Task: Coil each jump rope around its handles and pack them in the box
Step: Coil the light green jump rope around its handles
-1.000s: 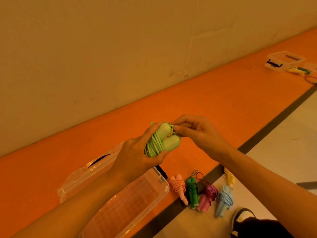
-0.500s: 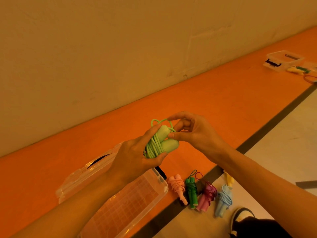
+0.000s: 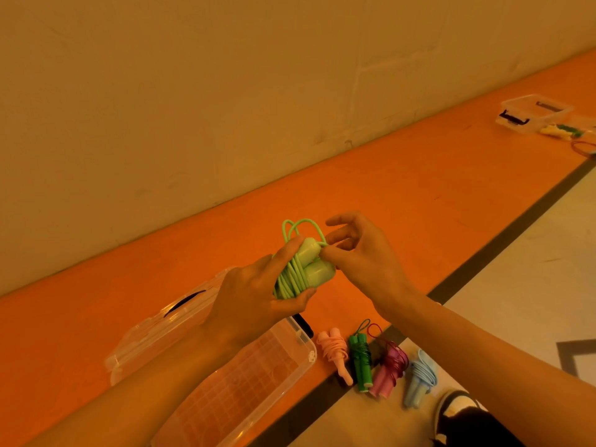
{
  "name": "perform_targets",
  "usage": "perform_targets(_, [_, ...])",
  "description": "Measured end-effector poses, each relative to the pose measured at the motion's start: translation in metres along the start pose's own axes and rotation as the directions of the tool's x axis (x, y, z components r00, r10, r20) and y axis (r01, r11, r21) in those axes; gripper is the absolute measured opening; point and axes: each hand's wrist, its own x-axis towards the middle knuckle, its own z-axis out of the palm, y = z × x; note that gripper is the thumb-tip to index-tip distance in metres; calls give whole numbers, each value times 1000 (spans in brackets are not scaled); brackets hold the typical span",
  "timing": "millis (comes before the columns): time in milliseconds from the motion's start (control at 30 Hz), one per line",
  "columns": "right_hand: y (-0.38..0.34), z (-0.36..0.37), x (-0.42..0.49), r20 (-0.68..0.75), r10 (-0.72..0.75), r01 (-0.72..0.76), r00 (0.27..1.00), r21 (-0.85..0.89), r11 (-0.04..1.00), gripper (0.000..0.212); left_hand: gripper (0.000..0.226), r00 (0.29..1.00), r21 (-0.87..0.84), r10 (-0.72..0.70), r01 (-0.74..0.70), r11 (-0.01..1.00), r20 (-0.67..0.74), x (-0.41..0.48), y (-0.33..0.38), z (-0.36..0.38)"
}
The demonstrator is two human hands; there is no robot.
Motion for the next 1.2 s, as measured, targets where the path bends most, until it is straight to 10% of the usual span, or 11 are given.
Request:
perform_targets(800, [-1, 15, -16, -255, -306, 286, 917, -112, 952, 58, 76, 998, 22, -52, 53, 998, -30, 6, 7, 0])
perform_targets(1200, [0, 8, -19, -148, -387, 356, 910, -197, 913, 29, 73, 983, -69, -158, 152, 986, -97, 13, -5, -17])
